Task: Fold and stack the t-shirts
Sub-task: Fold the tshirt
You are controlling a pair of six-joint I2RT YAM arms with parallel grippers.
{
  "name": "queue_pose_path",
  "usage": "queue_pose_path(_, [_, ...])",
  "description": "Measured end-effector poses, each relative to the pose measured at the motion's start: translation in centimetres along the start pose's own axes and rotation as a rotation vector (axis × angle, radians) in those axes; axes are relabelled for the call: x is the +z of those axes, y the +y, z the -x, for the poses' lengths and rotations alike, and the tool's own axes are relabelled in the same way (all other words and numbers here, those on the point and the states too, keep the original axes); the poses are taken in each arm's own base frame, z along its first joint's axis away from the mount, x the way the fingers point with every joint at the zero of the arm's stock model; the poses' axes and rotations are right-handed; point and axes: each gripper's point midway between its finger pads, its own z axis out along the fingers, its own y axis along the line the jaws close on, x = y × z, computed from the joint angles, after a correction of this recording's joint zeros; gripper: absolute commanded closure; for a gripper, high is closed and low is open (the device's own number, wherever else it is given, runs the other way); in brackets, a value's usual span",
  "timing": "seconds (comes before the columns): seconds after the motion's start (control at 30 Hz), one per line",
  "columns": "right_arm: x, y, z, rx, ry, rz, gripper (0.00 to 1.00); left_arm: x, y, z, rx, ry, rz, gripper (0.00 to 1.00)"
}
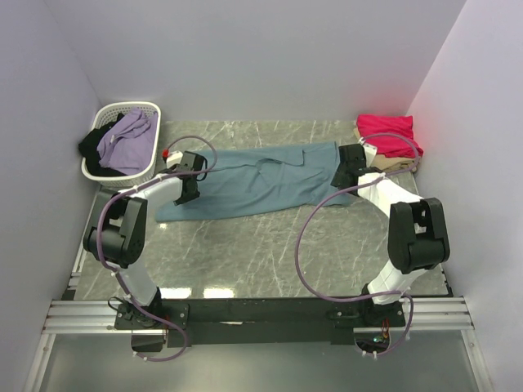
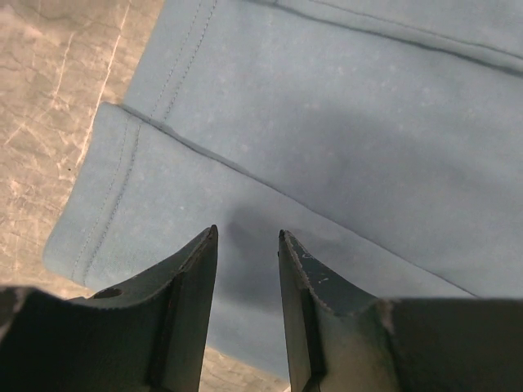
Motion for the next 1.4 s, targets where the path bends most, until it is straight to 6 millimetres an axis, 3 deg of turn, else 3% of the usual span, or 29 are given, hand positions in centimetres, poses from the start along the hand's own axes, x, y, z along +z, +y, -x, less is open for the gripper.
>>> queue_pose_path(0.4, [0.4, 0.3, -0.3, -0.014, 0.034, 0.057, 0.40, 0.3, 0.6, -0.2, 0.023, -0.015, 0.021, 0.58])
queue_pose_path(0.6, [1.3, 0.9, -2.3, -0.028, 0.114, 0.093, 0.41, 0.5, 1.1, -0.4, 0.027, -0.019, 0.038, 0.58])
queue_pose_path(0.7, [1.7, 1.0, -3.2, -0.044, 0.148, 0.100, 0.53, 0.5, 1.1, -0.5, 0.027, -0.019, 0.039, 0.58])
queue_pose_path(0.73, [1.8, 1.0, -3.5, -0.047, 0.160, 0.105, 0.69, 0.6, 1.1, -0.5, 0.026, -0.020, 0.039, 0.58])
queue_pose_path(0.87, [2.0, 0.8, -3.8, -0.051, 0.181, 0.118, 1.00, 0.6, 1.1, -0.4, 0.023, -0.023, 0.037, 0.59])
queue_pose_path(1.03, [2.0, -0.2, -4.0, -0.038, 0.192, 0.087, 1.00, 0.8, 1.4, -0.1, 0.020, -0.030, 0.047, 0.58])
queue_pose_path(1.3, [1.2, -3.9, -3.6, -0.032, 0.167, -0.073, 1.00, 1.3, 3.3, 0.9, 0.024, -0.055, 0.113, 0.59])
queue_pose_path(1.4, [1.1, -5.2, -3.6, -0.029, 0.168, -0.128, 0.93, 1.6, 3.8, 0.9, 0.030, -0.055, 0.134, 0.59])
